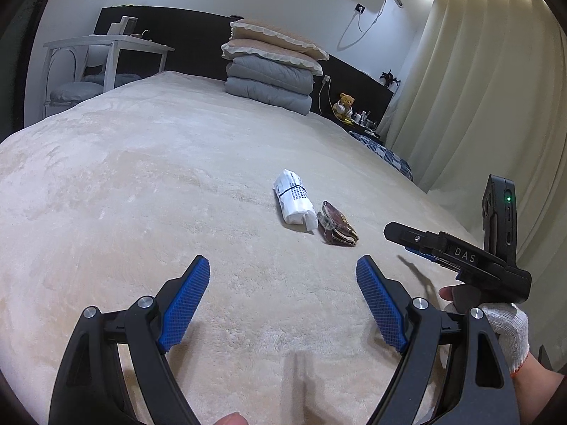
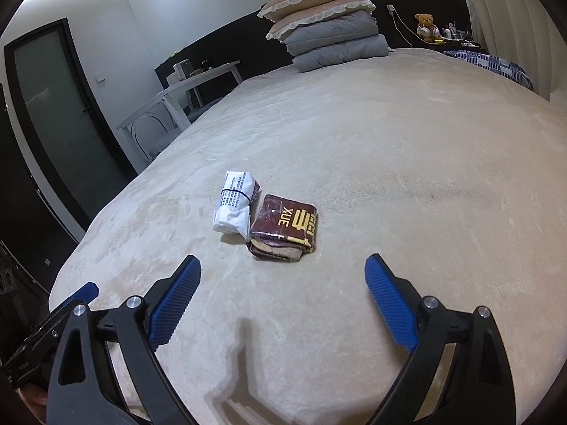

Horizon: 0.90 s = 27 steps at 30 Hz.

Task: Collect trash
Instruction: 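Raise both tools back toward the white packet and maroon wrapper on the bed, then grasp the maroon XUE wrapper with the right tool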

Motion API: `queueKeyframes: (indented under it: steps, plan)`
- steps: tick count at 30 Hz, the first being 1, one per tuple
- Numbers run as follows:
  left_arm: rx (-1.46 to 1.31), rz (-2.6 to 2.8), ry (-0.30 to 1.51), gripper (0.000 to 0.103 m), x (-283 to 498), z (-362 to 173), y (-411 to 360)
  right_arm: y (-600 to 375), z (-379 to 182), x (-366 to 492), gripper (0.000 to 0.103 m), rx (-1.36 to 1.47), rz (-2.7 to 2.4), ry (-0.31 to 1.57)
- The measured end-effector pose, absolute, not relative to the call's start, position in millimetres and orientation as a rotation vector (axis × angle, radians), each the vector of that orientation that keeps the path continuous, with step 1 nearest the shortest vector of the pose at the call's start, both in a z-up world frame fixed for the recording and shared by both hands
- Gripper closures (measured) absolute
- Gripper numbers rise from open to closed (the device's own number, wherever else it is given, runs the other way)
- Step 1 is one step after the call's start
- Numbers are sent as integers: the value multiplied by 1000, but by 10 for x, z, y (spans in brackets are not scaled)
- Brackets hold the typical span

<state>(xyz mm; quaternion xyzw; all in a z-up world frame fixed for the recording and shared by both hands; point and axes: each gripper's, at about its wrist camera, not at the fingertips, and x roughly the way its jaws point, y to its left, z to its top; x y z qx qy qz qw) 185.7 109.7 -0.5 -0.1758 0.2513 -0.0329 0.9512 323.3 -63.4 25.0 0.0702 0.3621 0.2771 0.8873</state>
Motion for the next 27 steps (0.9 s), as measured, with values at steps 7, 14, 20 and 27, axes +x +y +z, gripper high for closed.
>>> queueKeyframes:
  steps: [7,14,20,27]
  plan:
    - [-401,-41,510,20,1960,-55,1290,-415,176,3503,10,125,529,805]
    - [-455,-44,503,21,1995,-71,1394,-200,46,3791,10,111,491,884]
    - [-443,-51,517,21,2029,-93,1364,-77,-25,3939,20,90,445,922]
    - [-445,-49,527,20,2028,-104,1372,50,-39,3941,38,34,441,931]
